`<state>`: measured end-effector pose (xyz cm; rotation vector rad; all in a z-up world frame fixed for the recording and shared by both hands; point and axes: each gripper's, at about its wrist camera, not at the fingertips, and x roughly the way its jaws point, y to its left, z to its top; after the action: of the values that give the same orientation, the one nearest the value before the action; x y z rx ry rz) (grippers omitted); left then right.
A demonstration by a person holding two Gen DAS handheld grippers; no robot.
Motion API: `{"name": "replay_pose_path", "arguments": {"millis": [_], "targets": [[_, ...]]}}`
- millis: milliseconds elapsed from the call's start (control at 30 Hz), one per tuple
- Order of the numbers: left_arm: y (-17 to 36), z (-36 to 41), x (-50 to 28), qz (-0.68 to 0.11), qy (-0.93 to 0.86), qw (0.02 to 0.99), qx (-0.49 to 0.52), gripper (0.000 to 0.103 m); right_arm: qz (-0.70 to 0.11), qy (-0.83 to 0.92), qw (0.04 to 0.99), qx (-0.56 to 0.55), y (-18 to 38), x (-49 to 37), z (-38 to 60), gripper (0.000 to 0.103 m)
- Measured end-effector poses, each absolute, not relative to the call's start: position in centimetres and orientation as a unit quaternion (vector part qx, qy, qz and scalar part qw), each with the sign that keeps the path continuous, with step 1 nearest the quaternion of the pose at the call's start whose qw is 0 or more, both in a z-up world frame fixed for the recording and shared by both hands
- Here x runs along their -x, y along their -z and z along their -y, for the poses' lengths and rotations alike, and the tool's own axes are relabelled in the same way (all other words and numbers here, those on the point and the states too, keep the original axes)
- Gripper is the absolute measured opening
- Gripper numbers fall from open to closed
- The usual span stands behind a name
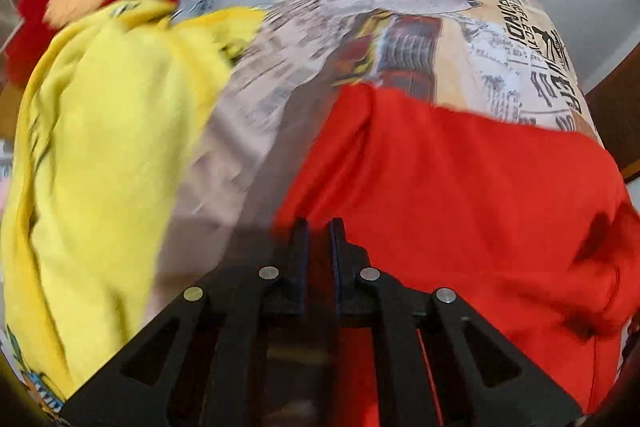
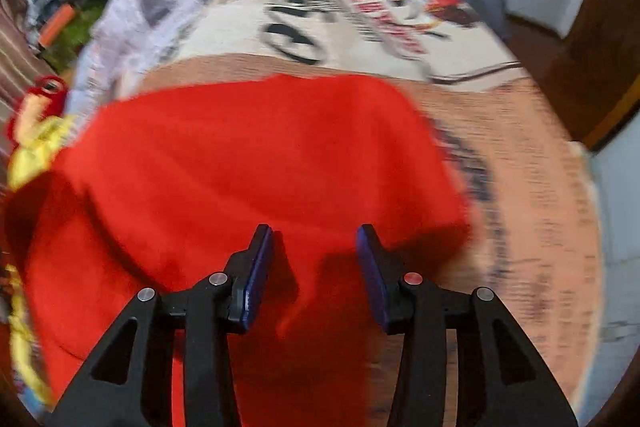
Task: Fold large clothes
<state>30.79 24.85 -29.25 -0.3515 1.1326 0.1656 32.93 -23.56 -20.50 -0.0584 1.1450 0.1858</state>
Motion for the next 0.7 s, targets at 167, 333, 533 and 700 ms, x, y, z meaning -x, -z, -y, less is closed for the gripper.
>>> {"name": "replay_pose_path", "arguments": {"millis": [167,333,533,700], "targets": [[27.0,-24.5,-28.8,-0.526,-0.105,0.834,0.131,0.017,-0.553,-0.059,0.831,0.002,19.3,-31.8,25.8,0.044],[22.9,-20.3,-29.2,-0.493,-0.066,0.864,0.079,0.032,-0.509,-0.105,0.854,0.004,14.7,-30.3,23.9,0.044],[20.3,-14.5,-32.5,-0.465,0.011,0.882,0.072,0.058,-0.488,-0.177,0.855,0.003,13.6,-30.5,17.8,0.062],[25.1,-12.1,-36.0,-0.545,0.009,0.835,0.077,0.067,-0.542,-0.205,0.815,-0.007,17.7,-31.4,14.5,0.062]]}}
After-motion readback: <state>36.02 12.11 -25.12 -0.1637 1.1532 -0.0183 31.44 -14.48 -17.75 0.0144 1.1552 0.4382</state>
